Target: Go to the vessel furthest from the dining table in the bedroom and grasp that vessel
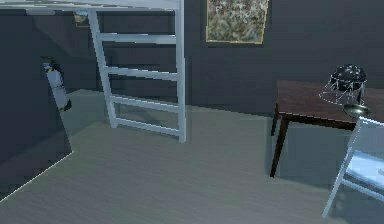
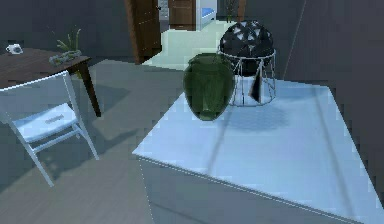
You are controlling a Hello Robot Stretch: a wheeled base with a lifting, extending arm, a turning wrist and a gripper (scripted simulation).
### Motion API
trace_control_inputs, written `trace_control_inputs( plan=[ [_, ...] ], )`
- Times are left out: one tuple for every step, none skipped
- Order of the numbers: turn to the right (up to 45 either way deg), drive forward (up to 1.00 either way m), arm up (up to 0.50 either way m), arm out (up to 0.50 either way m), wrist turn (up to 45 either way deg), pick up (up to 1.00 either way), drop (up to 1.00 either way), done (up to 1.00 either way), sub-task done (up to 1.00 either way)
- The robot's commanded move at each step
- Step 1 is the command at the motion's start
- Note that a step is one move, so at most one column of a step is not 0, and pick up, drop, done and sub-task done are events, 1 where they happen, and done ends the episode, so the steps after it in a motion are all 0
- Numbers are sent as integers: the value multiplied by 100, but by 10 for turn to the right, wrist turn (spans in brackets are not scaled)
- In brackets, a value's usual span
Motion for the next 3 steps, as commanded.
trace_control_inputs(
  plan=[
    [0, 0, 50, 0, 0, 0, 0, 0, 0],
    [0, 0, 38, 0, 0, 0, 0, 0, 0],
    [0, 0, 0, 30, 0, 0, 0, 0, 0]
  ],
)
